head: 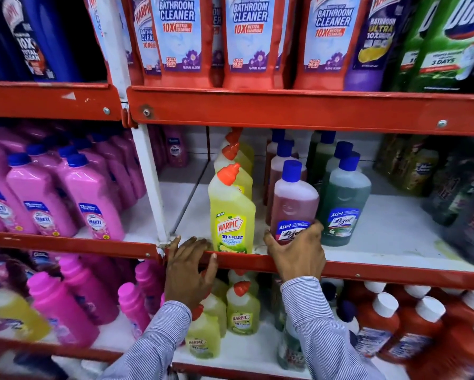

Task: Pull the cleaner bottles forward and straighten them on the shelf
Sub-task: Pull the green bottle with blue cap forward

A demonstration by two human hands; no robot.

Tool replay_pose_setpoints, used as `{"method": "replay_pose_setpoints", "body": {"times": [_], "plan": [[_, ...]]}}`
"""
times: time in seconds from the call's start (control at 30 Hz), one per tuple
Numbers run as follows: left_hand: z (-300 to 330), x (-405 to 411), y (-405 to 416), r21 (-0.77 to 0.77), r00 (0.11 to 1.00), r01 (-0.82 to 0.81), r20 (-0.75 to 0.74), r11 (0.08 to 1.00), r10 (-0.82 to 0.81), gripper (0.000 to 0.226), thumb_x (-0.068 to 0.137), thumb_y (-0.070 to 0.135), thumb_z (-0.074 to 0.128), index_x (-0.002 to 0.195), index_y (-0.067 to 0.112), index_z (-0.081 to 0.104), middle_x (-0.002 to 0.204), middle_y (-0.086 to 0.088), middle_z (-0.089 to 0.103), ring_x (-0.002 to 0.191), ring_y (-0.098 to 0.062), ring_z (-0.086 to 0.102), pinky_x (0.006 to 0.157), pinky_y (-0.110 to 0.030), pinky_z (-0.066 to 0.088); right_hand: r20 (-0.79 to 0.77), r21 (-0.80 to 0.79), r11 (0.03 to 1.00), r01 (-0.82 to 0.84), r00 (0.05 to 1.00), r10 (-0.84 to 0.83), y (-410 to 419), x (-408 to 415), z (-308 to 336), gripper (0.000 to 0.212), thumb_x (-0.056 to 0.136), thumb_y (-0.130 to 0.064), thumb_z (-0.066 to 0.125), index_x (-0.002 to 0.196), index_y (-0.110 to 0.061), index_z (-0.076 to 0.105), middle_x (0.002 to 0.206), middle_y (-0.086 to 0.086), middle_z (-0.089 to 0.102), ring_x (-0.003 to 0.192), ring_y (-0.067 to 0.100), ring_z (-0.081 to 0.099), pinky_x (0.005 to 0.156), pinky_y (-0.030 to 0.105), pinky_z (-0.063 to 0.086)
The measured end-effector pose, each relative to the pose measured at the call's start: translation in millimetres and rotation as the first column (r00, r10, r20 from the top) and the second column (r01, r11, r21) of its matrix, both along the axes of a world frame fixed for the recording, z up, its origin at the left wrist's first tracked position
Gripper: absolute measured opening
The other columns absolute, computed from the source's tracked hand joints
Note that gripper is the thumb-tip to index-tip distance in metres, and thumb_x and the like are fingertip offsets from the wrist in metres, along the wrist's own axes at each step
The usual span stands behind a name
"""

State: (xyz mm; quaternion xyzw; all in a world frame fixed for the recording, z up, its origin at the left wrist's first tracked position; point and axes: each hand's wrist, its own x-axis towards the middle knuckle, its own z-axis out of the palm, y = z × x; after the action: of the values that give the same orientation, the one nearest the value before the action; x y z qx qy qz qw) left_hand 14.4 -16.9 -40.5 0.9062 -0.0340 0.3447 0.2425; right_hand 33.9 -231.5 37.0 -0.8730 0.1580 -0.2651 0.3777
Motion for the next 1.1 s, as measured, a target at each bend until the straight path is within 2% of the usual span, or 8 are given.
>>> {"method": "replay_pose_setpoints", "body": {"times": [0.1,0.2,0.27,0.37,0.43,0.5,0.73,1.1], "plan": [[-2,1,1,0.002,1.000,0.000,0.001,1.000,0.000,0.037,0.087,0.041,0.052,0.106,0.015,0.071,0.110,-0.002,0.075,0.113,-0.021,0.062,0.120,-0.045,0.026,0.104,0.098,0.993,-0.061,0.993,0.051,-9,-7,-8,0.101,0.062,-0.059,0.076,0.136,-0.009,0.028,0.126,0.015,0.060,0.108,0.034,0.062,0.090,0.043,0.052],[-4,2,2,0.014,1.000,-0.002,-0.008,1.000,0.002,0.038,0.088,0.041,0.050,0.108,0.015,0.070,0.111,-0.003,0.075,0.115,-0.022,0.062,0.121,-0.047,0.025,0.312,0.196,0.977,-0.078,0.950,0.014,-27,-18,-15,0.073,0.078,-0.051,0.060,0.134,-0.010,0.035,0.124,0.011,0.060,0.110,0.028,0.059,0.092,0.040,0.050],[-3,3,0,0.010,1.000,-0.005,-0.007,1.000,0.005,0.039,0.088,0.041,0.050,0.107,0.014,0.071,0.111,-0.004,0.075,0.115,-0.023,0.062,0.121,-0.048,0.025,0.361,0.214,0.977,-0.013,0.930,-0.067,-44,-12,-18,0.065,0.081,-0.039,0.062,0.130,-0.005,0.037,0.125,0.018,0.055,0.113,0.033,0.053,0.096,0.043,0.047],[-3,2,-1,0.016,1.000,-0.003,-0.006,1.000,0.004,0.039,0.088,0.041,0.049,0.107,0.014,0.071,0.112,-0.005,0.075,0.116,-0.024,0.063,0.122,-0.048,0.022,0.206,0.157,0.981,0.118,0.967,-0.149,-67,17,-15,0.082,0.070,-0.030,0.078,0.132,0.000,0.033,0.128,0.024,0.047,0.117,0.040,0.044,0.099,0.052,0.044],[-1,2,-2,0.024,1.000,0.002,-0.013,1.000,-0.002,0.039,0.089,0.040,0.048,0.108,0.014,0.070,0.113,-0.005,0.075,0.117,-0.025,0.063,0.124,-0.048,0.019,0.085,0.131,0.983,0.127,0.987,-0.139,-77,33,-6,0.097,0.063,-0.034,0.085,0.135,-0.003,0.029,0.130,0.024,0.047,0.119,0.042,0.045,0.099,0.055,0.046],[0,1,-1,0.035,1.000,0.011,-0.026,0.999,-0.010,0.038,0.090,0.038,0.048,0.110,0.014,0.070,0.114,-0.005,0.074,0.118,-0.025,0.063,0.125,-0.048,0.017,0.024,0.138,0.985,0.107,0.994,-0.111,-82,42,2,0.099,0.061,-0.034,0.087,0.136,-0.006,0.029,0.129,0.023,0.049,0.118,0.042,0.049,0.097,0.053,0.049],[0,0,1,0.053,0.999,0.024,-0.027,0.998,-0.022,0.034,0.091,0.035,0.050,0.111,0.016,0.069,0.114,-0.004,0.074,0.118,-0.022,0.061,0.125,-0.047,0.016,0.043,0.090,0.988,0.129,0.990,-0.134,-88,32,-2,0.092,0.055,-0.040,0.087,0.124,-0.005,0.037,0.116,0.023,0.055,0.106,0.042,0.053,0.089,0.052,0.052],[-3,1,-3,0.040,0.997,0.004,0.073,0.999,-0.007,0.031,0.089,0.035,0.051,0.099,0.012,0.070,0.099,-0.005,0.075,0.102,-0.019,0.062,0.122,-0.053,0.025,0.054,0.089,0.988,0.128,0.990,-0.133,-87,2,-8,0.099,0.057,-0.041,0.085,0.133,-0.009,0.030,0.124,0.021,0.052,0.112,0.039,0.051,0.095,0.054,0.049]]}}
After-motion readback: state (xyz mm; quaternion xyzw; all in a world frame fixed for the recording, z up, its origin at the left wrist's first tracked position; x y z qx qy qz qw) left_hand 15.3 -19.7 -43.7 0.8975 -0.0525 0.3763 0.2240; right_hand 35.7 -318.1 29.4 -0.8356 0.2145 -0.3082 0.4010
